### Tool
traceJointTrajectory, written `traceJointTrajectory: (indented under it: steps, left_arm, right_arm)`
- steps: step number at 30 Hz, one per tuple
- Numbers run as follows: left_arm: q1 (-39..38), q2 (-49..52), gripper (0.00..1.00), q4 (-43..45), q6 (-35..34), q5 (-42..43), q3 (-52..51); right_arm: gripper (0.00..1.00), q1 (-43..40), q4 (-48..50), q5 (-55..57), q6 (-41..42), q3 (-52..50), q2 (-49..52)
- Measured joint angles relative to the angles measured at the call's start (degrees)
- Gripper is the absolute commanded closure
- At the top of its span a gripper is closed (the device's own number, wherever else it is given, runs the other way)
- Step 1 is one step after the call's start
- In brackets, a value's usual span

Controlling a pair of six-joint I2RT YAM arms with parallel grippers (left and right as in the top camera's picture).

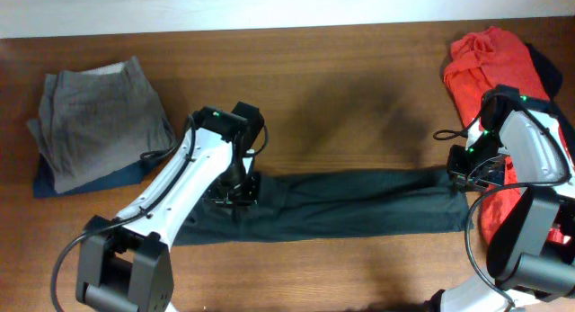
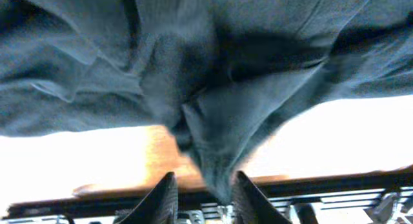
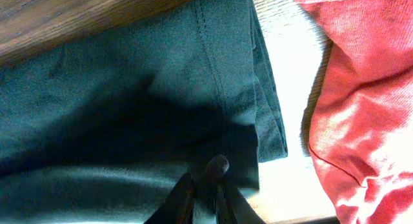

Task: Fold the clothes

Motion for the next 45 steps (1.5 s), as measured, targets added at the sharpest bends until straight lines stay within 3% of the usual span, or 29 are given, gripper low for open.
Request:
traceJointTrajectory:
  steps: [9,19,29,36,39,45]
  left_arm:
    - [0.9,0.1,0.23,16.4,0.7,-4.0,1.8]
    - [0.8,7.9,0.25,19.5,1.1,0.2,1.9]
    - [-1.6,9.0,0.30,21.2,1.2,3.2,1.9]
    - [-6.7,12.7,0.31,22.4,1.2,3.7,1.9]
    - [-9.6,12.8,0.37,24.4,1.3,3.6,1.9]
    - [-12.5,12.8,0.39,24.3,1.4,-1.3,1.9]
  right_arm:
    - [0.84,0.0,0.0,0.0,0.0,0.0,0.0]
    - [0.84,0.0,0.0,0.0,0.0,0.0,0.0]
    - [0.84,0.0,0.0,0.0,0.0,0.0,0.0]
    - [0.84,0.0,0.0,0.0,0.0,0.0,0.0]
    - [0.84,0.0,0.0,0.0,0.0,0.0,0.0]
    - [0.84,0.0,0.0,0.0,0.0,0.0,0.0]
